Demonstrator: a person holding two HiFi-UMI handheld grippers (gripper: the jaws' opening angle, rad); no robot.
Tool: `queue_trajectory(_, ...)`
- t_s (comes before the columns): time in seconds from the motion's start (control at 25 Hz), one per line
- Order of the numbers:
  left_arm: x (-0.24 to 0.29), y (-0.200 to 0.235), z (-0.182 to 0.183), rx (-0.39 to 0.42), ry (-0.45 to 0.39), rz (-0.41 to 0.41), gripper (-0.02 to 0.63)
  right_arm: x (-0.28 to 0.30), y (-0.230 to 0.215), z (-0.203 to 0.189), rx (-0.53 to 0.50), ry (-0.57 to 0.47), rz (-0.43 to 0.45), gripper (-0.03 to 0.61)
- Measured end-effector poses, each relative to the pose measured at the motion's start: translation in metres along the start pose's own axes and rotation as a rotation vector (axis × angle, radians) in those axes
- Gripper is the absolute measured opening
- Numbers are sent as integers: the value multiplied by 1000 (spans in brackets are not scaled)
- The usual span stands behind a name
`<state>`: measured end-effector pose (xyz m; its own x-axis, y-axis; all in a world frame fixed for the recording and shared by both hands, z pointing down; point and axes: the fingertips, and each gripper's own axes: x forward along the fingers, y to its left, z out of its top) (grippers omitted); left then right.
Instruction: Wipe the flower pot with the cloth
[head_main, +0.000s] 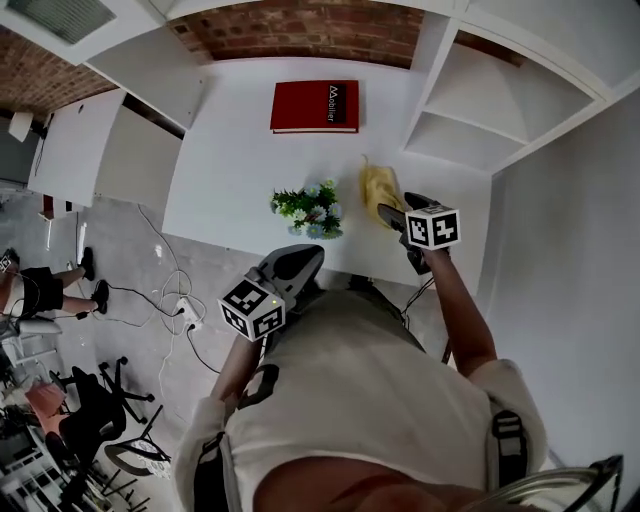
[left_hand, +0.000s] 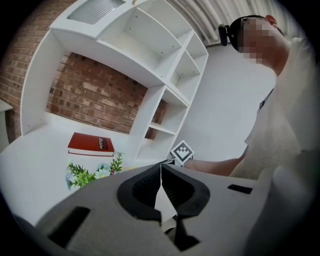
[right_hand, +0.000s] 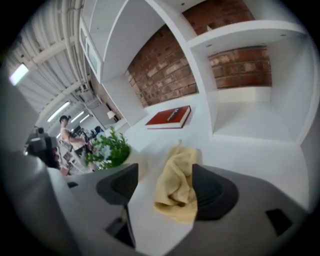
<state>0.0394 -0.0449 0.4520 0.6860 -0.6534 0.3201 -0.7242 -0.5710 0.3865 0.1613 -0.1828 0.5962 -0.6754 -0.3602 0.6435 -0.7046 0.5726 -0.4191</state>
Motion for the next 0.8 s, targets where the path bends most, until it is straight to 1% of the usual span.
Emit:
queue_trajectory(0.08,-1,3,3,4,5,32,21,15,-19,-13,-49,65,-52,332)
queue_trajectory(0.16,-4,11,5,11,16,68,22,31,-30,-24,-88,117,-84,333)
queue_trajectory(0.32,-13,32,-1,29,46,135,21,53,-38,-48,-119,201,-93,330)
queue_trajectory(0.44,-20,49,-3,39,58,163,21,58,-35,-54,-128,204,-88,250)
queue_trajectory(0.52,-28,64,-5,33,59,174,21,59,-31,-55,-134,205,-89,187)
queue_trajectory(0.56,-32,72,-7,29,59,177,21,59,-29,-55,-138,208,-94,167)
queue_trajectory(0.68,-41,99,-11,30,65,181,21,55,-24,-56,-130,212,-108,136)
queue_trajectory(0.72,-44,109,-14,36,72,182,21,52,-21,-57,-112,207,-100,131)
queue_trajectory(0.8,-48,130,-21,54,103,181,21,46,-5,-53,-48,170,-56,125)
